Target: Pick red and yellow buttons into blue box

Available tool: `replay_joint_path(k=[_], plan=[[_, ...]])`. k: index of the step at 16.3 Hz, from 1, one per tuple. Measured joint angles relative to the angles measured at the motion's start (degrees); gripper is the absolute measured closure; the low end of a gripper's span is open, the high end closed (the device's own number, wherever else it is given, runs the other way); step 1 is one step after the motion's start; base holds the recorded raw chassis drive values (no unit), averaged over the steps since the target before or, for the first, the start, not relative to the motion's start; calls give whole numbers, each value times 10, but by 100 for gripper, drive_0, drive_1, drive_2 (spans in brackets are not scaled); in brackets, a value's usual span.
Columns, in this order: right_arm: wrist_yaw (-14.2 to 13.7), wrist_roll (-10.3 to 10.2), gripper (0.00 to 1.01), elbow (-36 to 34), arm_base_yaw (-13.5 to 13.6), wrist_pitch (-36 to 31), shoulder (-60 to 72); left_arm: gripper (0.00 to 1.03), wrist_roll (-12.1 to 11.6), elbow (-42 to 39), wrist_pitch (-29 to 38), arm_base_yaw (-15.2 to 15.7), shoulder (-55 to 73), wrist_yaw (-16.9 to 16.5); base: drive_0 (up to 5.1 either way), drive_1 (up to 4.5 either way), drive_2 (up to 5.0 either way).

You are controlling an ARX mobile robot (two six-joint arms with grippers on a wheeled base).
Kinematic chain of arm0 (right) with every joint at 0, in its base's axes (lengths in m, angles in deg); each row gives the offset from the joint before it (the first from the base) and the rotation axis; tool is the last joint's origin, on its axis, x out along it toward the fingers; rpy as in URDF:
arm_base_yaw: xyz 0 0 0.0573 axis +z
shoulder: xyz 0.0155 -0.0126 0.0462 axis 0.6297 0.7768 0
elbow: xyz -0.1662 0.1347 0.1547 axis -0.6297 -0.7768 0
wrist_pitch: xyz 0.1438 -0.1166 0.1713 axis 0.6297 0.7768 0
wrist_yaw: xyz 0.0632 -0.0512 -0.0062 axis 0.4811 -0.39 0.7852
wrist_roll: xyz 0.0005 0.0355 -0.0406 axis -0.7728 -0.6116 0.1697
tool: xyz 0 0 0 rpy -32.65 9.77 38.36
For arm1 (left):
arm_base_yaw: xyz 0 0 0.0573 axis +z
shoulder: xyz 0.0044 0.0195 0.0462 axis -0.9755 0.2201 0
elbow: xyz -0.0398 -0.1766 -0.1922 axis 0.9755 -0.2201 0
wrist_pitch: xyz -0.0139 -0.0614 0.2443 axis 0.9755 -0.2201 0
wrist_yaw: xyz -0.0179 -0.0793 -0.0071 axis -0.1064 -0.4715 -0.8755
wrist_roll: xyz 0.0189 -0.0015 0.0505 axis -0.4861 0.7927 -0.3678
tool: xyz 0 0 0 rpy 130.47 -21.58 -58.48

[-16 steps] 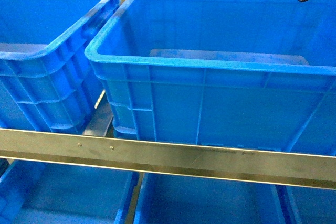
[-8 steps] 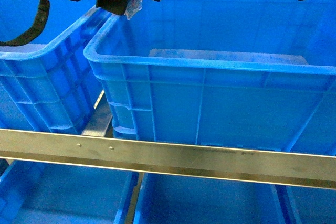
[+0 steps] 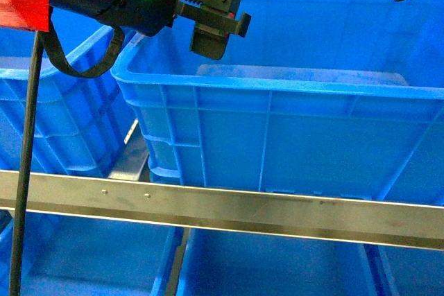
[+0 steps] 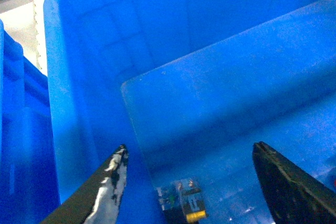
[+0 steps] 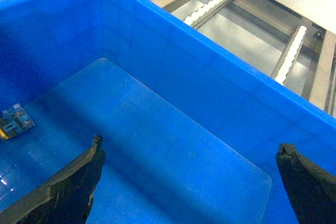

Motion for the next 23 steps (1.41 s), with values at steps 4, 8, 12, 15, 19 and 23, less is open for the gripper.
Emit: replay_joint_path(k=[4,8,12,15,19,23], plan=[[0,0,3,0,0,0,0,19,0,0,0,0,0,0,0,0,0],[0,0,3,0,0,0,0,3,0,0,0,0,0,0,0,0,0],[-145,-89,21,-84,9,-189,-21,21,50,-78,206,-1,-14,119,0,0,0],[-200,-185,54,-259,-24,-317,-109,54,96,-264,367,64,-116,147,0,0,0],[-173,-203,99,-409,-39,-362,-196,98,106,-417,395,101,-220,91,0,0,0],[-144,-205,99,-504,-61,-369,-283,101,108,-509,390,139,-323,54,0,0,0]])
